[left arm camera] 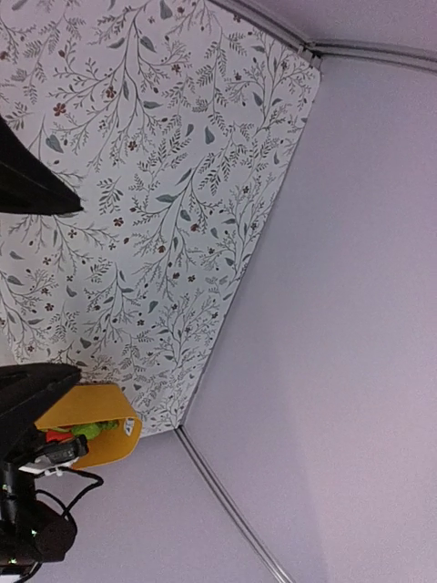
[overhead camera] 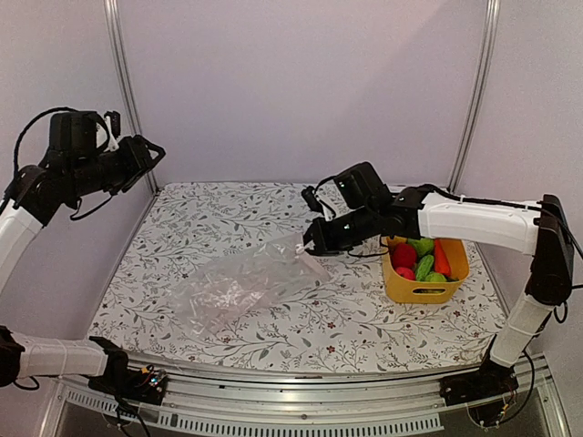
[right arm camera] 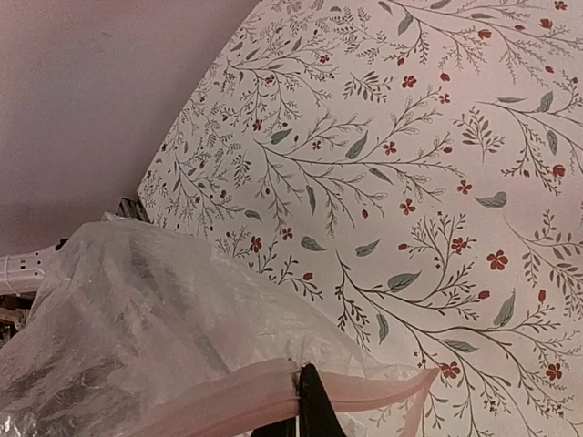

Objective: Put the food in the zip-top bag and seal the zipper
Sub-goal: Pass from the right arm to the left

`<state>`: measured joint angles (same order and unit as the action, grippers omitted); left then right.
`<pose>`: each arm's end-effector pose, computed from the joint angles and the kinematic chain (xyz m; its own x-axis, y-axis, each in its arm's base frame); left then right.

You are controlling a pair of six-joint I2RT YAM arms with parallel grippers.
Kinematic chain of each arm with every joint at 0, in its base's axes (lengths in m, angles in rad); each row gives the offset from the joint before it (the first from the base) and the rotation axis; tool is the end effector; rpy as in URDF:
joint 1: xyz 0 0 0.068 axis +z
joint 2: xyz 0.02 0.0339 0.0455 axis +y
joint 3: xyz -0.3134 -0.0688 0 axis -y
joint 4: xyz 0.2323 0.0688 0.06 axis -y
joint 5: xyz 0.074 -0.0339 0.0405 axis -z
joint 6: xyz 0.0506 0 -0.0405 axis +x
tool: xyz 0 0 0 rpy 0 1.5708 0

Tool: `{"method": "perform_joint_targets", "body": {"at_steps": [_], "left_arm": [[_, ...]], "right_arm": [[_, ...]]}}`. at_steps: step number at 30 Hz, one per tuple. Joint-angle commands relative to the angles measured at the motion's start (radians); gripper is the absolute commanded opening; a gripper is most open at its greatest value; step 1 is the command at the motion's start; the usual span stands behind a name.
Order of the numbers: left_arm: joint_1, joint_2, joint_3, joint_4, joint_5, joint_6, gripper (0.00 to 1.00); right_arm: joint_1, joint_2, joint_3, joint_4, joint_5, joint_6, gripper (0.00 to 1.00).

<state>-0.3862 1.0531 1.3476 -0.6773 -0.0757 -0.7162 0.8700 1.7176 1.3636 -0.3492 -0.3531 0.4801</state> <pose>0.1730 -0.0662 0.4642 -0.4649 -0.5176 -0.7183 0.0071 0.8090 -0.5877 0.2428 0.3149 0.3207 -0.7796 -0.2521 -0.5733 -0.5944 0.5861 0.5506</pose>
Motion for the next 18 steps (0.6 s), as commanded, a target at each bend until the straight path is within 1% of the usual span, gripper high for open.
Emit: {"method": "perform_joint_targets", "body": {"at_steps": [1, 6, 13, 16, 18], "left_arm": [[-0.055, -0.008, -0.052, 0.017, -0.015, 0.07, 0.53], [-0.085, -0.001, -0.091, 0.012, 0.016, 0.074, 0.51], [-0.206, 0.056, -0.099, 0.053, 0.032, 0.067, 0.44], [-0.272, 0.117, -0.086, 0.058, 0.027, 0.045, 0.45], [-0.315, 0.163, -0.071, 0.069, 0.021, 0.032, 0.5]], "right_arm": [[-0.093, 0.007, -0.044, 0.005, -0.095, 0.186, 0.0], [-0.144, 0.005, -0.064, 0.003, -0.119, 0.281, 0.0], [-0.151, 0.027, -0.092, 0.03, -0.169, 0.339, 0.0], [-0.152, 0.03, -0.092, 0.052, -0.182, 0.352, 0.0], [-0.151, 0.032, -0.082, 0.059, -0.189, 0.353, 0.0]]}}
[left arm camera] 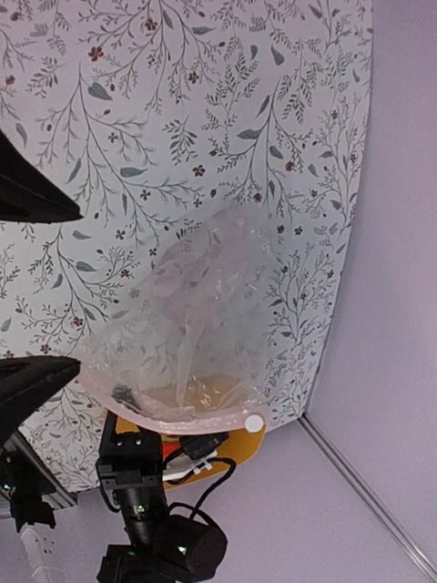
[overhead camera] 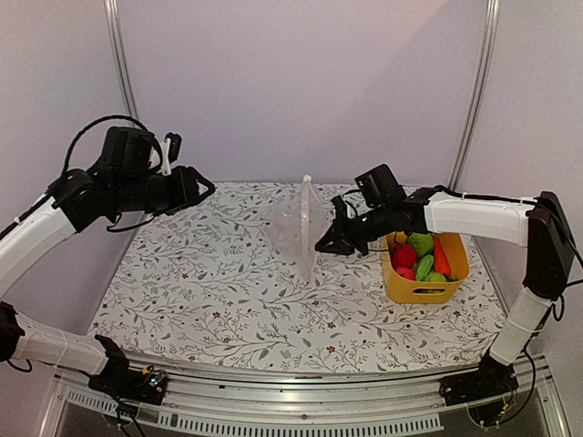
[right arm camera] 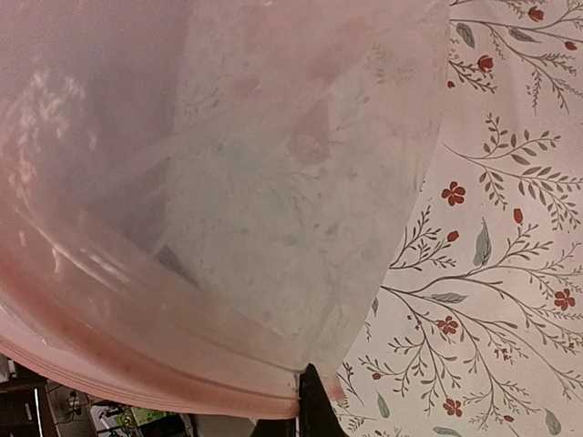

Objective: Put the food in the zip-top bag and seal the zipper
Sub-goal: Pass from the right arm to the left

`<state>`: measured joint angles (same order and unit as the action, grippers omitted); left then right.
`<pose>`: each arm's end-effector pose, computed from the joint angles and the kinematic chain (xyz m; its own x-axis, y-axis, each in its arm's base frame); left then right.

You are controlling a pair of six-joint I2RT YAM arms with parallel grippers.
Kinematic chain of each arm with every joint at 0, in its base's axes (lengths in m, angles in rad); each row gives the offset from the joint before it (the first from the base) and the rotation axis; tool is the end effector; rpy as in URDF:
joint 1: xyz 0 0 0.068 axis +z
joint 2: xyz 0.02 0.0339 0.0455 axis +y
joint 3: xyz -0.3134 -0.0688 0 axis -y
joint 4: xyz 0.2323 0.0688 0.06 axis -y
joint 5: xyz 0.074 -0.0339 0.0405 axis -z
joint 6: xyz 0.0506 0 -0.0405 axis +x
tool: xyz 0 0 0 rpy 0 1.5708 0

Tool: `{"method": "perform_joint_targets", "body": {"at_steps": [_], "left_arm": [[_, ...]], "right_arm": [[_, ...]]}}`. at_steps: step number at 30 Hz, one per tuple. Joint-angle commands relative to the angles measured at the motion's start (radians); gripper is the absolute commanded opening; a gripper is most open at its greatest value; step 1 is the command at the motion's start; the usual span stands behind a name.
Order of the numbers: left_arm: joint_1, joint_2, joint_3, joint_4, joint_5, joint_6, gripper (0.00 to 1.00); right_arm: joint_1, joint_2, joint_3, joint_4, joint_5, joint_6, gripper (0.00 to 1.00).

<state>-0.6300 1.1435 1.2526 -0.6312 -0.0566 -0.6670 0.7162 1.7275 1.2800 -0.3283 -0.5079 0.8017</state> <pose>0.1814 -0.1287 0.4216 -0.6560 -0.2861 -0.6985 0.1817 0.8383 -0.5140 0.2770 0.2737 0.2938 -0.9677 -0.0100 -0.2518 -0.2015 0.6302 0.7498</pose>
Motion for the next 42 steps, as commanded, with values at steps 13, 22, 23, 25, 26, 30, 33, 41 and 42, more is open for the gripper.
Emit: {"method": "perform_joint_targets", "body": {"at_steps": [13, 22, 23, 25, 26, 30, 33, 41, 42], "left_arm": [[-0.26, 0.465, 0.357, -0.047, -0.07, -0.026, 0.54], [-0.273, 0.63, 0.523, -0.233, -0.161, -0.064, 0.54], [-0.275, 0.644, 0.538, -0.251, -0.18, -0.062, 0.53], [-0.282, 0.668, 0.561, -0.271, -0.213, -0.051, 0.52], [-0.285, 0.681, 0.576, -0.286, -0.232, -0.049, 0.51], [-0.289, 0.749, 0.668, -0.377, -0.295, -0.042, 0.46], [-0.293, 0.787, 0.735, -0.444, -0.338, -0.05, 0.32], [-0.295, 0.782, 0.752, -0.448, -0.328, -0.031, 0.0], [-0.295, 0.784, 0.752, -0.446, -0.322, -0.03, 0.0]], "right_arm": [[0.002, 0.033, 0.09, 0.032, -0.016, 0.065, 0.0], [0.001, 0.05, 0.129, 0.032, -0.027, 0.069, 0.0], [0.002, 0.053, 0.131, 0.032, -0.029, 0.068, 0.0], [0.002, 0.059, 0.134, 0.033, -0.034, 0.068, 0.0], [0.002, 0.061, 0.135, 0.033, -0.037, 0.068, 0.0], [0.001, 0.067, 0.143, 0.038, -0.037, 0.071, 0.0], [0.001, 0.067, 0.143, 0.041, -0.031, 0.073, 0.0], [0.002, 0.076, 0.154, 0.068, -0.046, 0.077, 0.0], [0.002, 0.081, 0.16, 0.068, -0.055, 0.075, 0.01]]}}
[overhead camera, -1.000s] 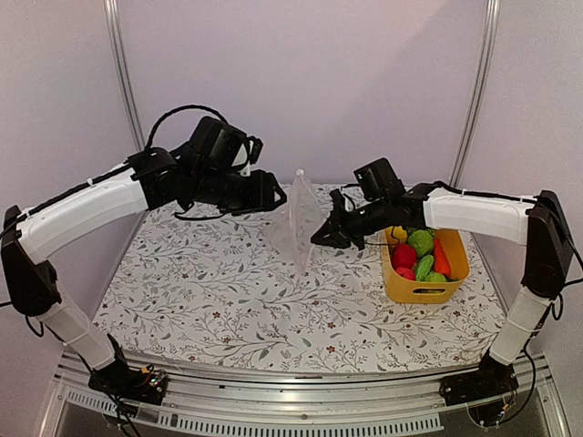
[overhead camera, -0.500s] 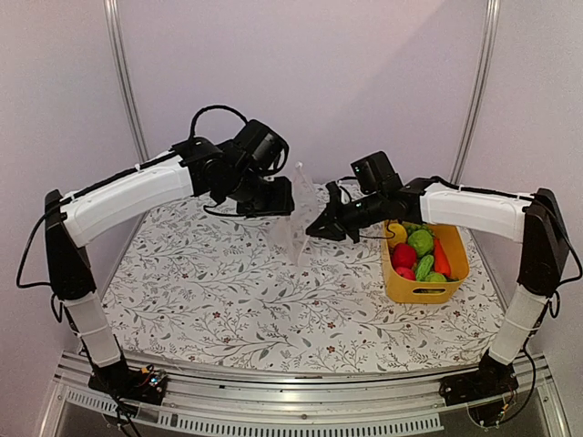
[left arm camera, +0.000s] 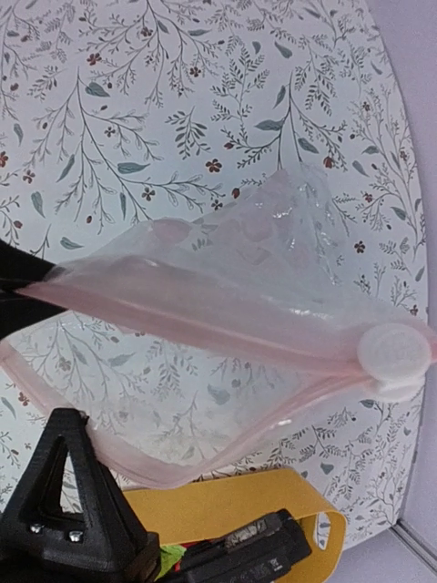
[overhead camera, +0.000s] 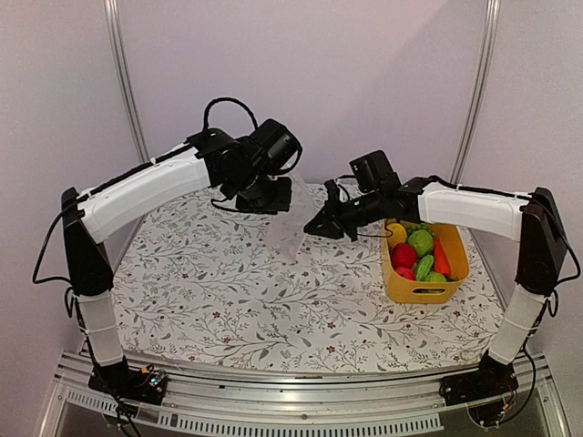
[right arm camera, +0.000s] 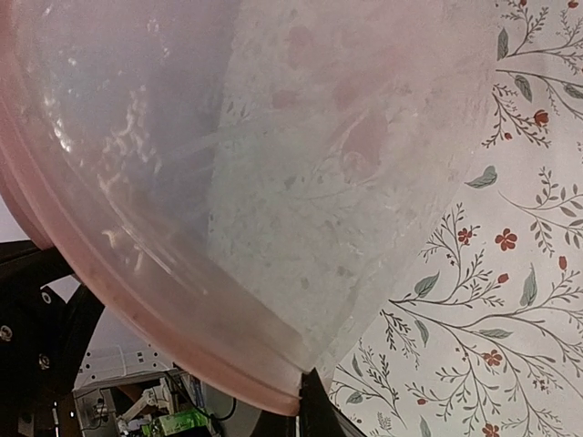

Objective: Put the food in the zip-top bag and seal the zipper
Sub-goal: Pass from the right arm to the left

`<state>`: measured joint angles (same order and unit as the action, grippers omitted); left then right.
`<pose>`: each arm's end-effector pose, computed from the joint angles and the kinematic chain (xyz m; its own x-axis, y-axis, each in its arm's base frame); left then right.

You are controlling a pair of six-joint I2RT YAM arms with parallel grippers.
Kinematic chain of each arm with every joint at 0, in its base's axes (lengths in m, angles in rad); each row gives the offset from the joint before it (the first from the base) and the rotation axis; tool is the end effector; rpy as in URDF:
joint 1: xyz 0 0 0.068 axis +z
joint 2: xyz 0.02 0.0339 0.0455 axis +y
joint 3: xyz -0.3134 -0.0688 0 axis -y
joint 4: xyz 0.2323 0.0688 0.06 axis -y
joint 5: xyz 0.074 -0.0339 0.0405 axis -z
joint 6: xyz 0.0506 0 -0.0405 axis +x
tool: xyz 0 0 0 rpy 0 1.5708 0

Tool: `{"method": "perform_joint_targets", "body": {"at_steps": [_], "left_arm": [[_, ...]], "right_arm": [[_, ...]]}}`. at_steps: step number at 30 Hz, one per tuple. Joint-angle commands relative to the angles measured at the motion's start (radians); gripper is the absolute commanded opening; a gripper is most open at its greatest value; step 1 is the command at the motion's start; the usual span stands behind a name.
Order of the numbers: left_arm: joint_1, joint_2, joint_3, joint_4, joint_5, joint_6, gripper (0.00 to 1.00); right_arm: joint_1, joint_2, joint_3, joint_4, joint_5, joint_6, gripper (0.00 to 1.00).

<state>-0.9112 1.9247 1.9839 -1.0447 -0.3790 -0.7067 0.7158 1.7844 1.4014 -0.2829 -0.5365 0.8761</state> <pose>0.2745 -0.3234 0.3802 -0.7838 0.0264 -0.6204 0.1314 0.9835 -0.1242 0.2975 0.2930 0.3160 -0.9647 0.0361 -0.2608 -0.1971 0.5578 0.8063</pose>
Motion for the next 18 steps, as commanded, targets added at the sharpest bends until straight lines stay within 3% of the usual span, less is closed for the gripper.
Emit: {"method": "perform_joint_targets", "body": {"at_steps": [1, 5, 11, 18], "left_arm": [[-0.014, 0.003, 0.021, -0.027, 0.011, 0.011, 0.0], [-0.012, -0.013, 0.024, 0.006, 0.035, 0.047, 0.0], [-0.005, -0.067, 0.012, 0.055, 0.051, 0.147, 0.0], [-0.005, -0.082, 0.005, 0.067, 0.112, 0.169, 0.0]], "right_arm": [[0.002, 0.026, 0.045, 0.023, -0.036, -0.006, 0.02], [0.002, 0.03, 0.084, 0.002, -0.063, -0.049, 0.16], [0.001, -0.019, 0.172, -0.173, 0.079, -0.164, 0.41], [0.005, 0.04, 0.355, -0.364, 0.236, -0.284, 0.44]]}}
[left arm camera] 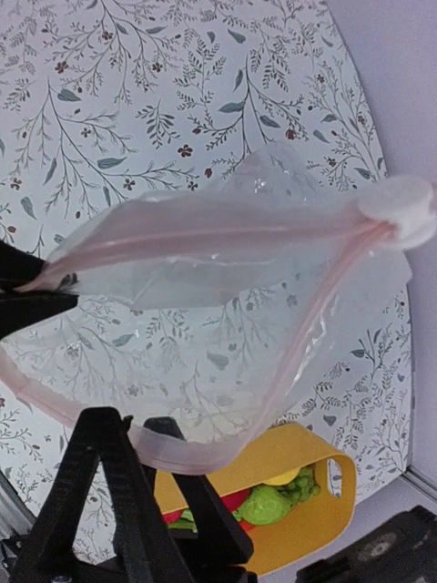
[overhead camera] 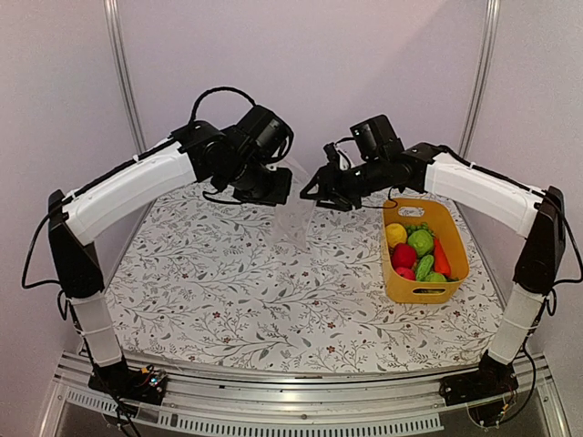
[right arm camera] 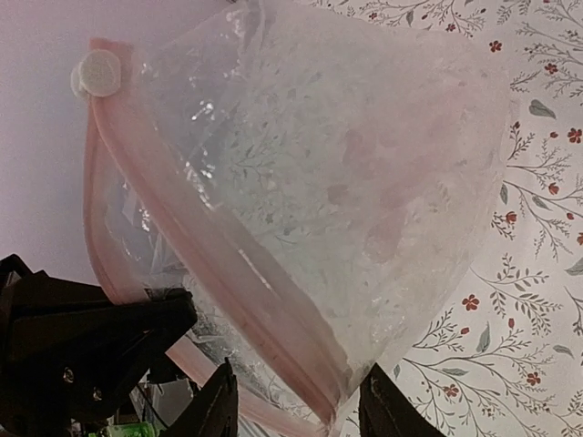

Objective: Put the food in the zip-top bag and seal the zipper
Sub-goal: Pass from the right arm to the left, then open the zipper food storage bag at the center of the board.

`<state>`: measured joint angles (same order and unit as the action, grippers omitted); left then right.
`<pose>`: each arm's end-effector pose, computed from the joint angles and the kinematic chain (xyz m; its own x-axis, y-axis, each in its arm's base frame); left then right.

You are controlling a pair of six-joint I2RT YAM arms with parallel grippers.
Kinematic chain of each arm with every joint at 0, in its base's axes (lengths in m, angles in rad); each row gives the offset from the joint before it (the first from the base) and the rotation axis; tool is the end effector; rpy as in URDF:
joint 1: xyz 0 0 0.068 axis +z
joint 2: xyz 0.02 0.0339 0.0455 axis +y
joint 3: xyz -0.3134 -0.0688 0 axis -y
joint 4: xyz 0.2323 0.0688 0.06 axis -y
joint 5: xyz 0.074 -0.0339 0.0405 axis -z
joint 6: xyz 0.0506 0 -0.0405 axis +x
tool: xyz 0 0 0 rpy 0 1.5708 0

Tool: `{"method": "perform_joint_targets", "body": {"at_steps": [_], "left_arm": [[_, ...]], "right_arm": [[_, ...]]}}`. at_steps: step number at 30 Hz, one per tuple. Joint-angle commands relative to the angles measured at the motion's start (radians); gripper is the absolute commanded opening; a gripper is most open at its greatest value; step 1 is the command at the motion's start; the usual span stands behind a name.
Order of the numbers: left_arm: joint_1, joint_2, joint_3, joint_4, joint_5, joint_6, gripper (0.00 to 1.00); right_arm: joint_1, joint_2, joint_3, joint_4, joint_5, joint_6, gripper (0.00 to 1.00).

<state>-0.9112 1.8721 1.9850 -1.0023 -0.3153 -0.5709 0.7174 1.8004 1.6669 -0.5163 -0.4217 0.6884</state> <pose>0.2661 -0.3175 0.4037 -0.7418 0.1182 -0.6601 0.2742 0.9518 -0.1377 0.3068 0.2952 0.3745 -0.8892 -0.0065 -0.4575 -0.3632 0.6182 0.6971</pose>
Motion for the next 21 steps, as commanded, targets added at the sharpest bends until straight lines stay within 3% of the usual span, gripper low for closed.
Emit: {"method": "perform_joint_targets", "body": {"at_steps": [1, 11, 13, 15, 16, 18, 21], "left_arm": [[-0.005, -0.029, 0.005, 0.028, 0.056, 0.031, 0.0], [-0.006, -0.015, 0.017, 0.035, 0.089, 0.055, 0.0], [-0.006, -0.005, 0.028, 0.022, 0.079, 0.057, 0.0], [-0.005, -0.001, 0.034, 0.019, 0.059, 0.051, 0.0], [-0.005, 0.0, 0.034, 0.019, 0.048, 0.045, 0.0], [-0.003, 0.009, 0.036, 0.018, 0.008, 0.024, 0.08], [-0.004, 0.031, 0.045, -0.004, -0.071, -0.031, 0.28]], "right_arm": [[0.006, 0.034, 0.108, -0.142, 0.136, -0.104, 0.44], [0.037, 0.123, 0.231, -0.263, 0.294, -0.201, 0.48], [0.044, 0.139, 0.259, -0.295, 0.318, -0.22, 0.39], [0.046, 0.142, 0.255, -0.291, 0.309, -0.219, 0.06], [0.046, 0.137, 0.243, -0.278, 0.295, -0.212, 0.0], [0.045, 0.127, 0.213, -0.248, 0.266, -0.179, 0.0], [0.045, 0.117, 0.161, -0.193, 0.204, -0.1, 0.0]]}}
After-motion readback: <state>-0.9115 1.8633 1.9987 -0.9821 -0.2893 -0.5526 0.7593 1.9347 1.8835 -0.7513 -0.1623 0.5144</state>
